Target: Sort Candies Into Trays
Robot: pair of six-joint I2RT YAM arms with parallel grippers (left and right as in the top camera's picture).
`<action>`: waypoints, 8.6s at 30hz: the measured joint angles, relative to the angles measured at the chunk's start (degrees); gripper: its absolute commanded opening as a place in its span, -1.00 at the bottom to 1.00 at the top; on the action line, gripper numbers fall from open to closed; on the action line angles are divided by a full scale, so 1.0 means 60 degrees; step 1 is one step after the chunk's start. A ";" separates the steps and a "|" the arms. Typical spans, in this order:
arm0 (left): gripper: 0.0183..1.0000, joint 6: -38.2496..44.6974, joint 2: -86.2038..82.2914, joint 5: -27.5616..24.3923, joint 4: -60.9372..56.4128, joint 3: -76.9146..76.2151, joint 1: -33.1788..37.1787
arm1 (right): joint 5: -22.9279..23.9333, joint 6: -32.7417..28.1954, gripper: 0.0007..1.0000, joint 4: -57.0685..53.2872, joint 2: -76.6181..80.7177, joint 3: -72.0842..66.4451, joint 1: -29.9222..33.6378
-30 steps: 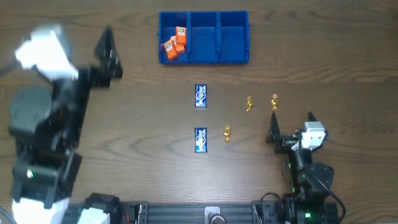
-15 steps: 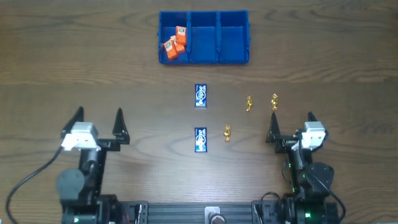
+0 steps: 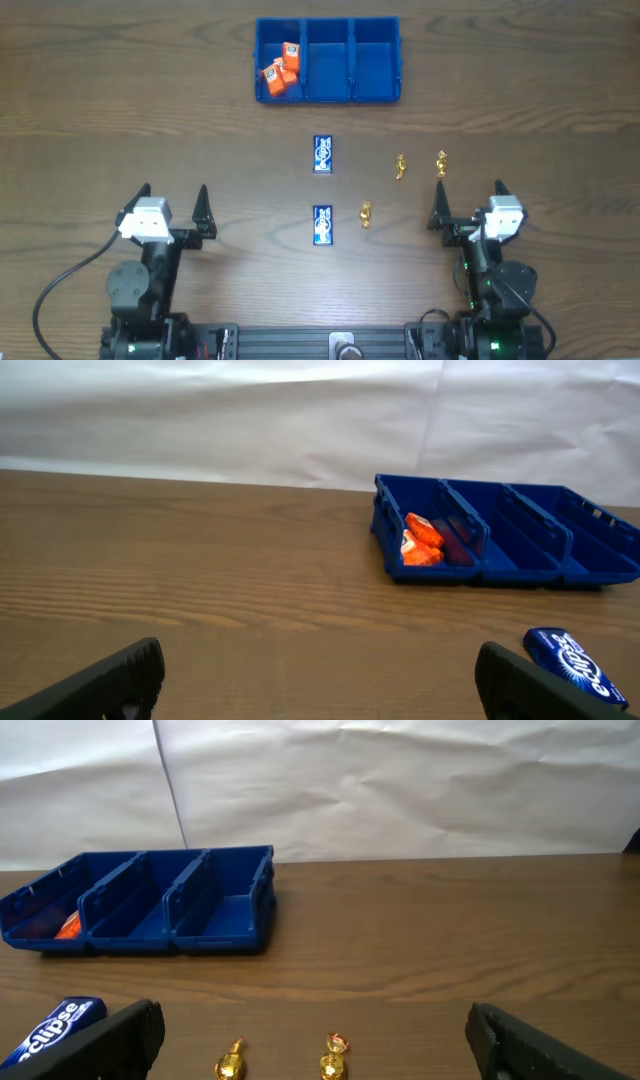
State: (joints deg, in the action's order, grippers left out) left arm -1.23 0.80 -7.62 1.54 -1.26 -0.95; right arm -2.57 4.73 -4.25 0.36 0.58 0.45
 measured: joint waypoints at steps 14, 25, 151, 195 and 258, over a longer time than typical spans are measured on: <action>1.00 -0.0004 0.0000 0.0000 0.0004 0.0000 0.0000 | -0.0827 0.0324 1.00 -0.0025 0.0058 0.0087 -0.0018; 1.00 -0.0004 -0.0029 -0.0004 0.0051 -0.0029 0.0000 | -0.3293 0.0973 1.00 -0.5472 0.6156 0.7249 -0.0612; 0.99 0.0000 -0.0029 0.0004 0.0058 -0.0029 0.0000 | 0.1698 0.5792 -0.61 -0.5901 1.9806 1.3573 -0.6258; 1.00 0.0000 -0.0029 0.0004 0.0058 -0.0029 0.0000 | 0.2863 0.3155 0.61 -0.7512 2.2451 2.0946 -0.4615; 1.00 -0.0004 -0.0029 0.0000 0.0058 -0.0029 0.0000 | 0.0991 0.5180 -0.63 -0.4834 1.5435 0.7821 -0.6160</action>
State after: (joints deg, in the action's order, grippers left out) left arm -1.26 0.62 -7.62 1.89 -1.43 -0.95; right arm 3.38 35.81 -33.26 92.97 47.51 -36.51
